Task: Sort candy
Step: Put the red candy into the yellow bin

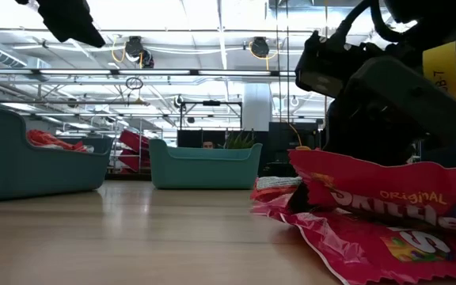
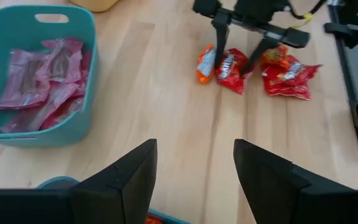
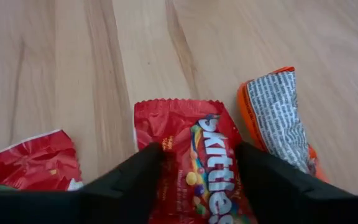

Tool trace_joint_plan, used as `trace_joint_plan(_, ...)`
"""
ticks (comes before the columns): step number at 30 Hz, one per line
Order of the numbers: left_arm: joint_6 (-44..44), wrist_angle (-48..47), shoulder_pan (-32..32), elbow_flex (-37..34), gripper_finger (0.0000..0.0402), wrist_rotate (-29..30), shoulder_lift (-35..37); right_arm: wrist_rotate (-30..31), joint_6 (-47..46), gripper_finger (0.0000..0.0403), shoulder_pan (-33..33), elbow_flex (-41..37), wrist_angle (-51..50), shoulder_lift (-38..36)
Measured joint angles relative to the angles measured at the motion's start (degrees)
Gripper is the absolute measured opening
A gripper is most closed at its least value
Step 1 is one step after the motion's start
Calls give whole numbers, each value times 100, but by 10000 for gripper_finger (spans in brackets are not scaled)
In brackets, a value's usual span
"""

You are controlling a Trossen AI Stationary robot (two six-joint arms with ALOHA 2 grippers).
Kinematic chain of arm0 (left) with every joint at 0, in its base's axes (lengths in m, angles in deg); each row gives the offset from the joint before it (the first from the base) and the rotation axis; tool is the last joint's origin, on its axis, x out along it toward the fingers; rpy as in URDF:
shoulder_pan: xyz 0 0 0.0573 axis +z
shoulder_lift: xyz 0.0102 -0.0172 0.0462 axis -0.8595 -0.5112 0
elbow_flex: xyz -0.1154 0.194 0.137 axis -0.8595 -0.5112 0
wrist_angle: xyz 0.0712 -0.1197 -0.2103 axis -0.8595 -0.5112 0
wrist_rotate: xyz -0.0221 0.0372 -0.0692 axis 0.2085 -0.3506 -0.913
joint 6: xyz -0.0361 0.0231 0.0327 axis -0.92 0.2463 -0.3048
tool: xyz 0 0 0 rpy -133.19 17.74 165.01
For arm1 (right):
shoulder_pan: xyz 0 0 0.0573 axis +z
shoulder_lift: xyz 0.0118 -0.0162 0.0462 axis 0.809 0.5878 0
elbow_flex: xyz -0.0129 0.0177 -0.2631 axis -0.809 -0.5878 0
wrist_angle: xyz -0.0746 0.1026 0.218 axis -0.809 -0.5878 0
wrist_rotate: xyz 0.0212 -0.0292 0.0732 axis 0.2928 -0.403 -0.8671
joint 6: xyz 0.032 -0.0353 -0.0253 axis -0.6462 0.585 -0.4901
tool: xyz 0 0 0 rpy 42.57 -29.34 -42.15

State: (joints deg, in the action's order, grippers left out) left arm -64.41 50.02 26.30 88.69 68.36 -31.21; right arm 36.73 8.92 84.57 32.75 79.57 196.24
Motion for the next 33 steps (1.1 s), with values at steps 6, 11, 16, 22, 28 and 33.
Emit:
trace_joint_plan(6,2,312,-73,0,222,-11,0,-150,-29,100,-2,207,-243,8)
trace_joint_plan(11,1,403,-87,-4,222,-11,0,-258,473,44,9,368,-322,-223)
trace_joint_plan(16,0,401,-83,-4,222,-11,0,-50,751,43,-2,411,-376,-961)
trace_joint_plan(22,-7,469,-100,-4,222,-332,0,926,1012,56,-141,409,-1171,-2171)
trace_joint_plan(28,-16,532,-100,-4,222,-407,0,1490,638,47,-621,411,-2575,-3446)
trace_joint_plan(33,-15,532,-100,-4,222,-395,0,1598,-259,47,-1281,411,-4238,-4293)
